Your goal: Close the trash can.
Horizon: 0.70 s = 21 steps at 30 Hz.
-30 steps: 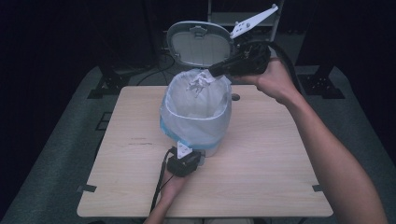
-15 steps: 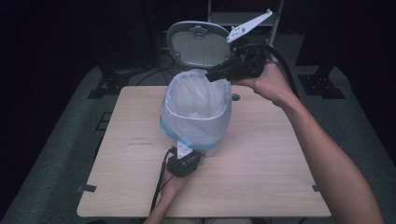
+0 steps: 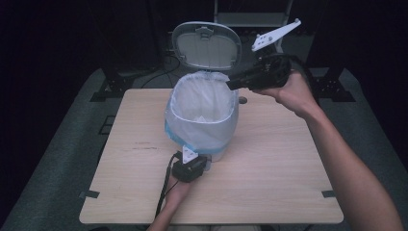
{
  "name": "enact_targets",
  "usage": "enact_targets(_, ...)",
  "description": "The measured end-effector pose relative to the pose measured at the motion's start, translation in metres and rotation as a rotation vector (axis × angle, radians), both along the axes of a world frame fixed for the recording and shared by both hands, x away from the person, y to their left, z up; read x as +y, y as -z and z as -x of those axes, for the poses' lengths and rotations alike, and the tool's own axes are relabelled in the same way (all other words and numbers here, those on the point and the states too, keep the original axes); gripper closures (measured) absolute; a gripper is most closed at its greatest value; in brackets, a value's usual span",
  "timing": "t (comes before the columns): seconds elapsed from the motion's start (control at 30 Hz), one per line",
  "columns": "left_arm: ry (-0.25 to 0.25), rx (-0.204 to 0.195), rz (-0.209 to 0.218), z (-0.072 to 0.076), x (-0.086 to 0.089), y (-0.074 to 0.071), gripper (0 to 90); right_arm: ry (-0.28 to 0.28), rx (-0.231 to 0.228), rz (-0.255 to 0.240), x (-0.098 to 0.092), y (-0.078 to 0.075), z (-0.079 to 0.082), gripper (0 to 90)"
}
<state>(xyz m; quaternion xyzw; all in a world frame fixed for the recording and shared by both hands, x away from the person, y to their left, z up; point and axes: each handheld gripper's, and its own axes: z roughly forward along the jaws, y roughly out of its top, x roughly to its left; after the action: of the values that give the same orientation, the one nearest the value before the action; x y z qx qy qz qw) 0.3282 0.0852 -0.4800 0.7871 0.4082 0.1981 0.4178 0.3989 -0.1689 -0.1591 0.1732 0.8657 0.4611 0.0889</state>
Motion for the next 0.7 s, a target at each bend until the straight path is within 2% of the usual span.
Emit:
enact_targets(0.23, 0.004, -0.002, 0.003, 0.0, 0.0, 0.0, 63.9, 0.043, 0.003, -0.018, -0.029, 0.01, 0.01, 64.6)
enact_targets(0.47, 0.011, 0.001, 0.005, 0.0, 0.001, 0.0, 63.3, 0.104, 0.025, -0.046, -0.064, 0.032, 0.018, 63.2)
enact_targets(0.7, 0.034, 0.0, 0.007, 0.001, -0.001, 0.0, 52.6, 0.14, 0.029, -0.051, -0.084, 0.049, 0.024, 61.5)
